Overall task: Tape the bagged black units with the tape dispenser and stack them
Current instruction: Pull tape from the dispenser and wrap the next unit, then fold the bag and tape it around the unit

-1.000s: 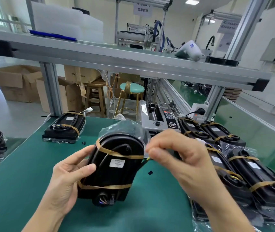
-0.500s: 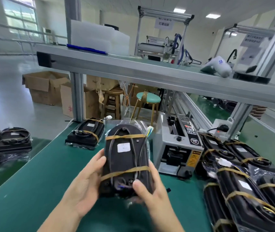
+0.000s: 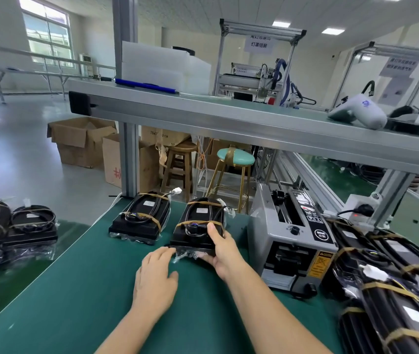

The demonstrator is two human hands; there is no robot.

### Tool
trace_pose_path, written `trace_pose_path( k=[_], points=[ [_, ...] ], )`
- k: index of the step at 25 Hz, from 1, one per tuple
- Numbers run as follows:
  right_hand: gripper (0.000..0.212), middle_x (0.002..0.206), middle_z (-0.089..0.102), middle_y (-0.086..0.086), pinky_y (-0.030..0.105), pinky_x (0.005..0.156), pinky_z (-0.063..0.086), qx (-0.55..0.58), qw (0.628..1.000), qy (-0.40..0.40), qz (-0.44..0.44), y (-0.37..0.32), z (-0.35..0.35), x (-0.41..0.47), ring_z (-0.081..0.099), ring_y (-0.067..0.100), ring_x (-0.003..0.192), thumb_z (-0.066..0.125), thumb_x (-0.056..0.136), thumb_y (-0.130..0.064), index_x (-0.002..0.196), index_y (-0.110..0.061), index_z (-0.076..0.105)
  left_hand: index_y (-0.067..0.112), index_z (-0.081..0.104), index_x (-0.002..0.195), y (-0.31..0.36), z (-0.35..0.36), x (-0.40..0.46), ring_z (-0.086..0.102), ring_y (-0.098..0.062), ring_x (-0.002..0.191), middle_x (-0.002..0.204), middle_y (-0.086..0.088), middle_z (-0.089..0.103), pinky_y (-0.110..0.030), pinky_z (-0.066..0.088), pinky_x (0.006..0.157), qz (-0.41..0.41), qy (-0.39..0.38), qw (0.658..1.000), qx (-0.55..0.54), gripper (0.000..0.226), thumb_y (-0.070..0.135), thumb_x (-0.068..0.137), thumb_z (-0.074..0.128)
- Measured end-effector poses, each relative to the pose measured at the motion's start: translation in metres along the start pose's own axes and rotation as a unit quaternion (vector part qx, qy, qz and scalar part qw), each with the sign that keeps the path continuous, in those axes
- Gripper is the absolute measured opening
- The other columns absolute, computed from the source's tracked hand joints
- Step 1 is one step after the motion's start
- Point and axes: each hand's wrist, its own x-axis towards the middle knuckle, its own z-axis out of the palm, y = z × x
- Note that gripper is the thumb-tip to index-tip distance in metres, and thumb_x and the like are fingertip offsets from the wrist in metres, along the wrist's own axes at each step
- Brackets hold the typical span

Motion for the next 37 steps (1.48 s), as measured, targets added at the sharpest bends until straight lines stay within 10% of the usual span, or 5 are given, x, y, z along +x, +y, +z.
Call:
trace_pose_path(
  k=[10,17,24,30,37],
  points=[
    [0.065,0.141,0.047,0.010,0.043,0.107,0.039,-0.210,0.977,0.039,0.011,0.009,0.036,0.050,0.046,0.030,0.127,0.055,0.090,-0.054,0.139,-0.014,0.041,0.025,0.033,0.145,-0.012,0.033,0.003,0.016,-0.013,0.143,0.152,0.009,0.026,-0.028,0.009,0.117,0.042,0.026,0.984,0.169,0.048,0.033,0.098,0.038],
    [0.066,0.149,0.032,0.014,0.046,0.112,0.025,-0.495,0.864,0.085,0.003,-0.008,0.024,0.029,0.029,0.033,0.136,0.036,0.095,-0.061,0.142,-0.015,0.038,0.022,0.040,0.142,-0.009,0.030,0.003,0.022,-0.013,0.140,0.150,0.007,0.032,-0.028,0.014,0.115,0.048,0.035,0.984,0.166,0.047,0.030,0.096,0.041],
    [0.073,0.151,0.015,-0.003,0.047,0.112,0.003,-0.653,0.697,0.082,-0.285,-0.031,-0.038,-0.130,0.011,0.020,0.140,0.055,0.088,-0.043,0.148,-0.030,0.015,0.011,0.055,0.131,-0.011,0.024,0.006,0.036,-0.023,0.134,0.141,-0.004,0.048,-0.035,0.024,0.112,0.038,0.015,0.988,0.149,0.043,0.020,0.089,0.058],
    [0.089,0.153,0.008,-0.009,0.045,0.115,0.002,-0.774,0.537,0.284,-0.180,-0.065,-0.170,-0.223,0.005,0.018,0.144,0.055,0.080,-0.065,0.148,-0.033,0.007,0.014,0.064,0.120,0.015,0.029,-0.024,0.040,-0.028,0.130,0.135,-0.005,0.054,-0.044,0.029,0.106,0.040,-0.008,0.995,0.094,0.042,0.016,0.080,0.071],
    [0.103,0.153,0.020,-0.005,0.041,0.113,0.028,-0.772,0.556,0.296,-0.090,-0.044,-0.223,-0.225,0.019,0.021,0.142,0.056,0.073,-0.071,0.150,-0.021,0.008,0.021,0.066,0.112,0.084,0.040,-0.080,0.043,-0.019,0.124,0.125,0.006,0.057,-0.032,0.029,0.102,0.127,-0.052,0.985,-0.106,0.039,0.003,0.077,0.073]
  ],
)
